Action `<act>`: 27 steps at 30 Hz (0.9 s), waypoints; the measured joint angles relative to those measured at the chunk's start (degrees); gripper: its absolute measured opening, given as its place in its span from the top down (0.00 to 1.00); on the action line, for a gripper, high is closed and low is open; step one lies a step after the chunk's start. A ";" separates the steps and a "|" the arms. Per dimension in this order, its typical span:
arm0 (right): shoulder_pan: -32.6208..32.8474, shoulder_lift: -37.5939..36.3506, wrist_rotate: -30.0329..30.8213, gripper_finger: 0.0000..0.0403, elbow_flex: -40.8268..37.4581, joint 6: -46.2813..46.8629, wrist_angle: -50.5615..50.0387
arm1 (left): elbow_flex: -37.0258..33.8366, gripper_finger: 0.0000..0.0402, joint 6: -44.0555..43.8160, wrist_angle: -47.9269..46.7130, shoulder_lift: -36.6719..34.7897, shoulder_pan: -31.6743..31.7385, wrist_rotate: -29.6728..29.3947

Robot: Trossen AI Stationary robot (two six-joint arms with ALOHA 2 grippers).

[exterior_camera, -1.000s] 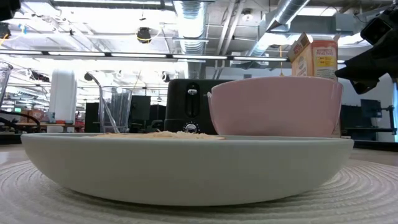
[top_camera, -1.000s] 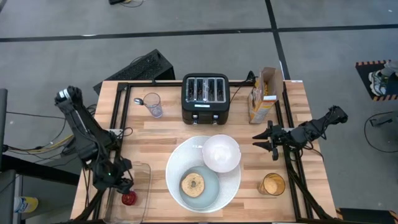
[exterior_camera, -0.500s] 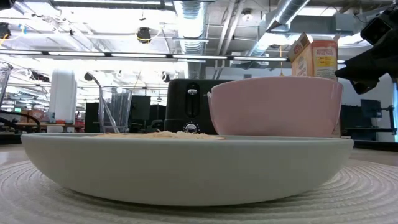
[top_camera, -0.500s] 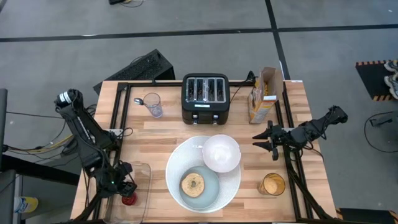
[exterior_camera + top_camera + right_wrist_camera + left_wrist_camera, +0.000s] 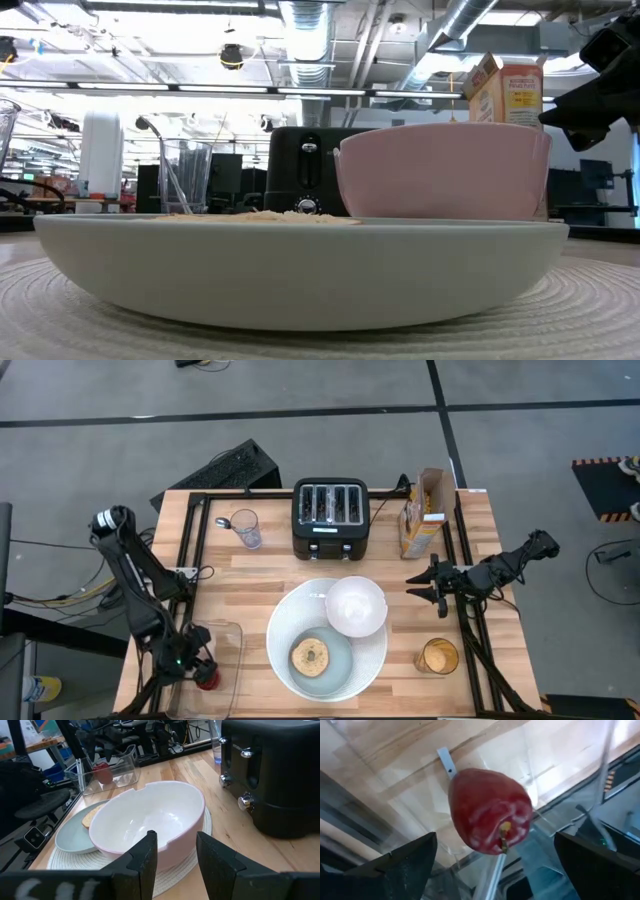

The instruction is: Arrange a breakfast setting

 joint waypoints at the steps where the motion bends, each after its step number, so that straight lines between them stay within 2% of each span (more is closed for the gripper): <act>1: -0.01 0.00 0.00 0.60 0.01 0.00 0.01 | 0.02 0.03 0.70 0.32 0.66 -0.10 0.22; 8: 0.01 -0.02 0.00 0.60 -0.01 0.00 0.01 | -0.02 0.03 1.87 2.32 2.56 -0.04 -2.51; 27: 0.01 0.00 0.00 0.60 -0.01 -0.02 0.01 | 0.11 0.03 5.05 2.14 6.26 1.90 0.36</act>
